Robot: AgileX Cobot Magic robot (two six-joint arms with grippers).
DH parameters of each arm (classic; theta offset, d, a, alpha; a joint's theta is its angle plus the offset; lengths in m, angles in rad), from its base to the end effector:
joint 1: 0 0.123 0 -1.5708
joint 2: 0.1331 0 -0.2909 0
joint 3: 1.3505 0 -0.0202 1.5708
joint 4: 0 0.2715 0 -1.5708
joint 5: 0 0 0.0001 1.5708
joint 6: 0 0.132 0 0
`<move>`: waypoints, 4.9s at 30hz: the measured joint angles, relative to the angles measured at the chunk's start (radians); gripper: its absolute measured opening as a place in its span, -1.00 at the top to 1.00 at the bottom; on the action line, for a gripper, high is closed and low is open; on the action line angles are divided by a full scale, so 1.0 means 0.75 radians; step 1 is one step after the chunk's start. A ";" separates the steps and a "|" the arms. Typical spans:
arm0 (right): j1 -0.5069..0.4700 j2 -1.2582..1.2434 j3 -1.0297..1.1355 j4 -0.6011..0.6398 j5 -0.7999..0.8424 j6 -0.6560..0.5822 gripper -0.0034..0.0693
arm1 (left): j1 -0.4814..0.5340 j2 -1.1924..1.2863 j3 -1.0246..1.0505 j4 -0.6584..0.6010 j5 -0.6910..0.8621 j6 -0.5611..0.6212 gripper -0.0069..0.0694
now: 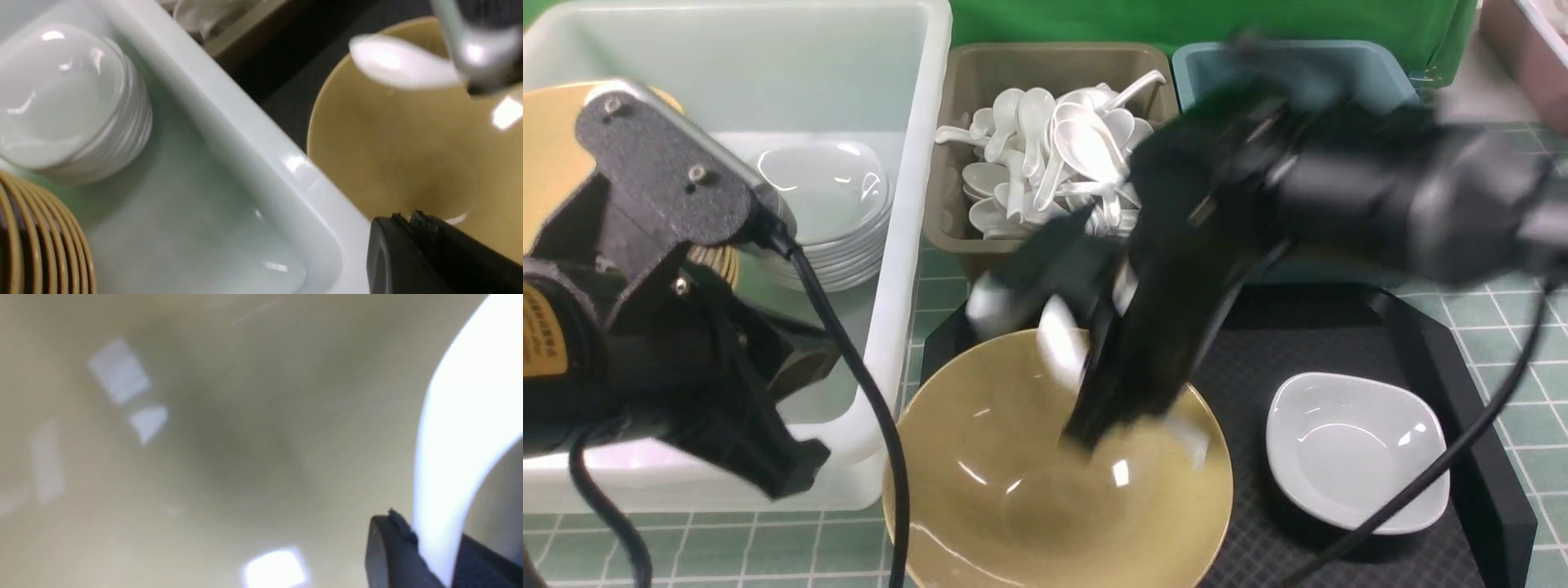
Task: On blue table put chopsticks spoon bowls plates into blue grey white boxes.
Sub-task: 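Place the white spoon into the bin of spoons with the right gripper, then grasp the large bowl on the tray by its rim, then place the tan bowl onto the bowl stack in the left bin with the left gripper, then grasp the small white bowl on the black tray by its rim with the left gripper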
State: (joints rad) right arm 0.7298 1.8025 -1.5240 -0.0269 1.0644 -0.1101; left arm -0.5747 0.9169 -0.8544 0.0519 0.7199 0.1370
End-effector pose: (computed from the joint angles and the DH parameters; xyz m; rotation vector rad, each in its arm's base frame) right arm 0.3114 0.2744 0.2375 -1.1667 2.5805 0.1026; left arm 0.1934 -0.1199 0.3177 0.8155 2.1192 -0.1726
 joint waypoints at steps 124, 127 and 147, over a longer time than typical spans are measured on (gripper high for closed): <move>0.292 -0.276 -0.428 0.036 0.200 -0.512 0.63 | 1.719 0.704 -0.813 -0.640 0.468 0.075 -0.50; 0.292 -0.276 -0.428 -0.011 0.202 -0.488 0.63 | 1.700 0.646 -0.861 -0.716 0.497 0.103 -0.52; -0.121 -0.885 0.273 -0.280 0.255 0.023 0.61 | -0.092 1.133 -0.931 -0.420 0.258 -0.005 -0.52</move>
State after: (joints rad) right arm 0.6394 1.1384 -1.3190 -0.2370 1.2559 -0.0929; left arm -0.6439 1.7663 -1.5527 -0.2631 0.9132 0.1330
